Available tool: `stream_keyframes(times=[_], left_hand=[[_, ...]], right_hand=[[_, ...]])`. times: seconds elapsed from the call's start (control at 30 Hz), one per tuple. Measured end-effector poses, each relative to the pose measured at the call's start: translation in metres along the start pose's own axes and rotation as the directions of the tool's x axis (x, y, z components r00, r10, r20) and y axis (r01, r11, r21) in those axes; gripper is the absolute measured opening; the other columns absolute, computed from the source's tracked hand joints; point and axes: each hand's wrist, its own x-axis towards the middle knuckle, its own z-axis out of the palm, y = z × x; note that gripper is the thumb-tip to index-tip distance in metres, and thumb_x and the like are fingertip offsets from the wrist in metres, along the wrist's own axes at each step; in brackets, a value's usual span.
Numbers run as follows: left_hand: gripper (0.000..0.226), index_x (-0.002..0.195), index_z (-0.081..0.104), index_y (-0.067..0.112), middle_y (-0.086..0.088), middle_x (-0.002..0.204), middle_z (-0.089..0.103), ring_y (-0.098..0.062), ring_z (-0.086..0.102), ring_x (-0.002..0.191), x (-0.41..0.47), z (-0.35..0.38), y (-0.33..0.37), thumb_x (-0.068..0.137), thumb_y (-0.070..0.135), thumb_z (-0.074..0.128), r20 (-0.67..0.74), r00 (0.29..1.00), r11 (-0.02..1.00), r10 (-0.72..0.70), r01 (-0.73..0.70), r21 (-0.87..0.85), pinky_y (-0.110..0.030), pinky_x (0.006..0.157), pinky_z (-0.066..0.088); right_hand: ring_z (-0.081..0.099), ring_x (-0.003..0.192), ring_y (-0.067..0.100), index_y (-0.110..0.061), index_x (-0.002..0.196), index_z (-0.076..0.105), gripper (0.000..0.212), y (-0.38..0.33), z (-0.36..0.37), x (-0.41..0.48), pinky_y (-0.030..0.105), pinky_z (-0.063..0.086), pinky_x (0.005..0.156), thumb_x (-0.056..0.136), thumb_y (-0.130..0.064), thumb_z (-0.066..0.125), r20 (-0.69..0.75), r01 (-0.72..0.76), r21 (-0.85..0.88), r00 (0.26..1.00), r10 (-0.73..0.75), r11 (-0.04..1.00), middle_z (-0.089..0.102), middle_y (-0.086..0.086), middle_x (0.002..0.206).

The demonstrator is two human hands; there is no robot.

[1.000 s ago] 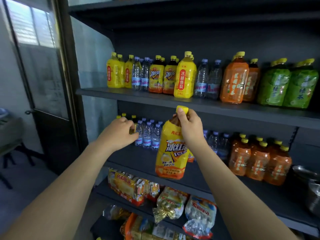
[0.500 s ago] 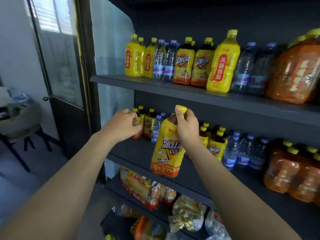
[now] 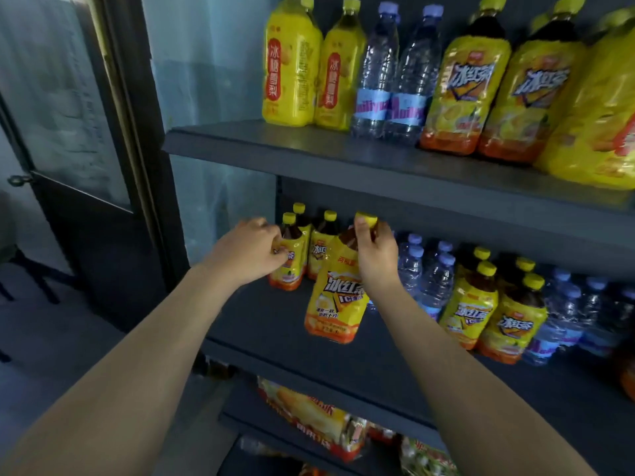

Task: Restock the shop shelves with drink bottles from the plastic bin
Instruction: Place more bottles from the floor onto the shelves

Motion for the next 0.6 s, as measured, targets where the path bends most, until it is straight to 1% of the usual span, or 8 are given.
stream_keyframes(times=[0.1,0.17,0.27,0.33,0.4,0.43,0.5,0.6], left_hand=[[0.041,0.120,0.055,0.012,-0.010,0.132,0.047,-0.026,0.040,0.125,0.026,0.012,-0.021,0.089,0.039,0.051,0.025,0.999,0.999,0.032,-0.032,0.000,-0.041,0.098,0.042],[0.040,0.119,0.054,0.012,-0.009,0.129,0.048,-0.026,0.040,0.123,0.040,0.022,-0.030,0.089,0.039,0.051,0.039,0.998,0.999,0.050,-0.050,-0.003,-0.040,0.096,0.043],[0.041,0.121,0.053,0.013,-0.008,0.127,0.048,-0.025,0.040,0.122,0.056,0.041,-0.039,0.090,0.039,0.050,0.052,0.995,0.997,0.082,-0.082,-0.007,-0.040,0.095,0.043],[0.040,0.122,0.052,0.013,-0.008,0.127,0.047,-0.025,0.039,0.123,0.064,0.056,-0.045,0.090,0.038,0.049,0.068,0.993,0.996,0.092,-0.092,-0.012,-0.039,0.095,0.043],[0.039,0.120,0.054,0.012,-0.008,0.126,0.048,-0.025,0.039,0.122,0.072,0.071,-0.052,0.091,0.037,0.049,0.072,0.992,0.995,0.100,-0.099,-0.023,-0.038,0.095,0.042],[0.038,0.119,0.055,0.012,-0.007,0.126,0.048,-0.024,0.039,0.122,0.075,0.079,-0.055,0.091,0.037,0.049,0.072,0.992,0.995,0.099,-0.097,-0.035,-0.037,0.094,0.041],[0.037,0.118,0.056,0.012,-0.005,0.127,0.048,-0.024,0.039,0.123,0.081,0.093,-0.061,0.091,0.037,0.049,0.077,0.992,0.994,0.097,-0.092,-0.064,-0.037,0.094,0.041],[0.037,0.118,0.056,0.013,-0.004,0.128,0.048,-0.023,0.039,0.122,0.089,0.110,-0.066,0.091,0.037,0.048,0.080,0.992,0.992,0.102,-0.096,-0.077,-0.037,0.093,0.043]], right_hand=[[0.059,0.087,0.024,-0.003,0.107,0.055,0.035,0.016,0.029,0.015,0.038,0.047,0.080,0.097,-0.035,0.046,-0.011,-0.019,-0.019,1.000,0.019,1.000,0.063,0.008,0.090],[0.059,0.083,0.020,-0.003,0.104,0.055,0.032,0.028,0.044,0.023,0.035,0.046,0.077,0.097,-0.033,0.048,-0.015,-0.048,-0.028,0.999,0.048,0.998,0.060,-0.002,0.080],[0.056,0.070,0.007,-0.010,0.096,0.053,0.020,0.048,0.061,0.032,0.028,0.046,0.069,0.097,-0.030,0.050,-0.016,-0.063,-0.051,0.998,0.063,0.997,0.056,-0.013,0.073],[0.058,0.074,0.011,-0.013,0.094,0.052,0.018,0.065,0.071,0.038,0.032,0.048,0.073,0.096,-0.031,0.050,-0.010,-0.068,-0.067,0.998,0.067,0.995,0.058,-0.011,0.075],[0.061,0.083,0.019,-0.010,0.098,0.055,0.023,0.080,0.080,0.045,0.040,0.051,0.080,0.096,-0.032,0.051,-0.009,-0.070,-0.089,0.998,0.069,0.994,0.061,-0.006,0.080],[0.062,0.084,0.020,-0.009,0.100,0.055,0.025,0.088,0.085,0.048,0.040,0.051,0.080,0.096,-0.032,0.051,-0.002,-0.071,-0.096,0.997,0.071,0.993,0.063,-0.003,0.082],[0.063,0.086,0.020,-0.008,0.103,0.056,0.026,0.100,0.091,0.053,0.036,0.051,0.079,0.096,-0.032,0.050,0.015,-0.069,-0.114,0.997,0.071,0.991,0.066,0.002,0.087],[0.063,0.086,0.020,-0.010,0.104,0.054,0.023,0.112,0.100,0.061,0.032,0.049,0.077,0.096,-0.031,0.050,0.022,-0.053,-0.126,0.998,0.056,0.991,0.066,0.004,0.091]])
